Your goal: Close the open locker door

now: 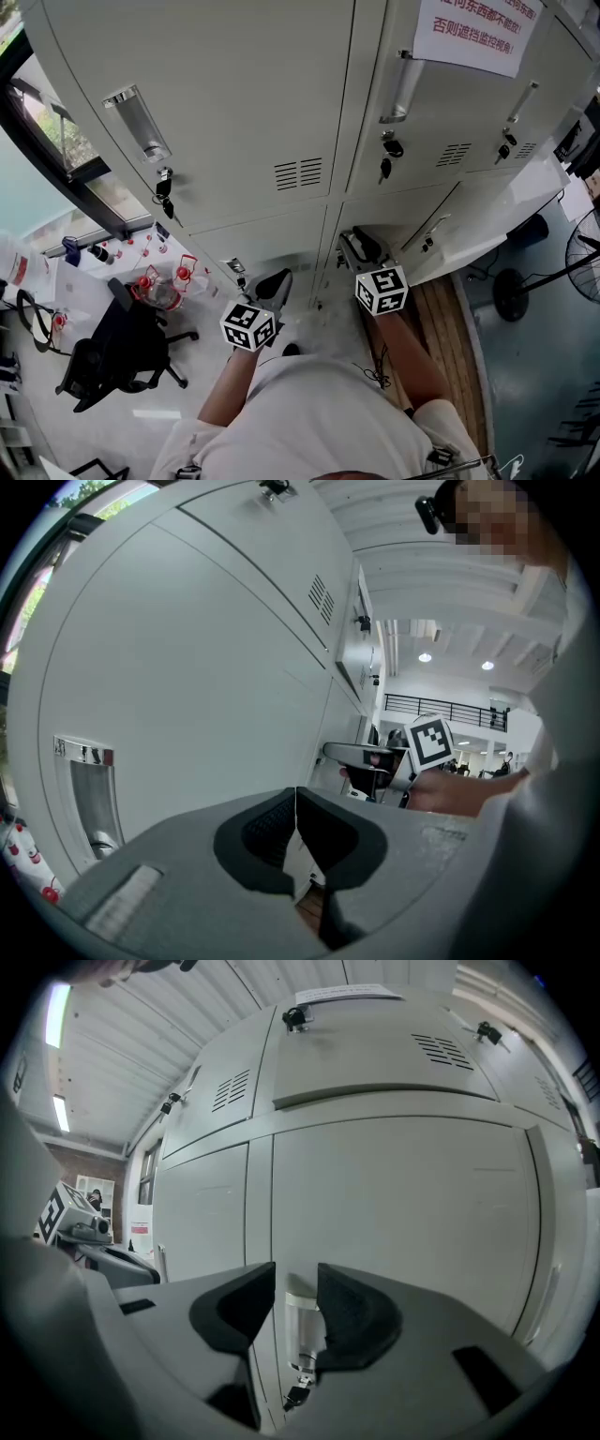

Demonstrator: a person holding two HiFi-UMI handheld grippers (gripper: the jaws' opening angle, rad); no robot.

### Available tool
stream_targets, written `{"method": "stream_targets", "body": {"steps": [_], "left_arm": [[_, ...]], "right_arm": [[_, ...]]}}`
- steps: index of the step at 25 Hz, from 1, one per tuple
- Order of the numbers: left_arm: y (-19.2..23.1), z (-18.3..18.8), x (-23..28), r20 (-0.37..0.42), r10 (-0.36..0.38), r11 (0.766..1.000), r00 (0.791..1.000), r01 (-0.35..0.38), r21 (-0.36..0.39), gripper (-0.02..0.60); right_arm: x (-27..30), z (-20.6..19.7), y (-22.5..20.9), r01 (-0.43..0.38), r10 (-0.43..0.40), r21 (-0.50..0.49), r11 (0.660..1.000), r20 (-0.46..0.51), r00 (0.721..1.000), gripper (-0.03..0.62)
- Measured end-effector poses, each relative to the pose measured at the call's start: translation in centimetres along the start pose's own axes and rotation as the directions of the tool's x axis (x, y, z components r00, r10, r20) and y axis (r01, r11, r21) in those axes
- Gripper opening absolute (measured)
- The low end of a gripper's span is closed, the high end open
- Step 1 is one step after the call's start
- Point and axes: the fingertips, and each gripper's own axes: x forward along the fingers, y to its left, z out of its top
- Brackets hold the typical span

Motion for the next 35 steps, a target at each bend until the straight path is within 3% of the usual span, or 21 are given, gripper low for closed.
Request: {"method": "stream_targets", "body": {"steps": [13, 24, 35], "left_arm": [[-0.5, -0.4, 0.5, -0.023, -0.025, 1.0, 0.999, 0.026, 0.001, 0.015], [-3.3, -0.6, 3.0, -0.045, -0.13, 0.991, 0.991, 0.13, 0.012, 0.015], [-7.2, -1.2, 4.9, -0.083, -0.239, 0.97, 0.967, 0.243, 0.031, 0.015]], "right_arm": [[-1.2, 0.0, 0.0, 0.013, -0.013, 0.015, 1.0, 0.0, 1.0, 0.138], [-6.0, -1.4, -1.4, 0.114, -0.113, 0.052, 0.992, -0.03, 0.993, 0.115], [-11.1, -4.2, -2.5, 0.218, -0.212, 0.081, 0.973, -0.073, 0.974, 0.072]]}}
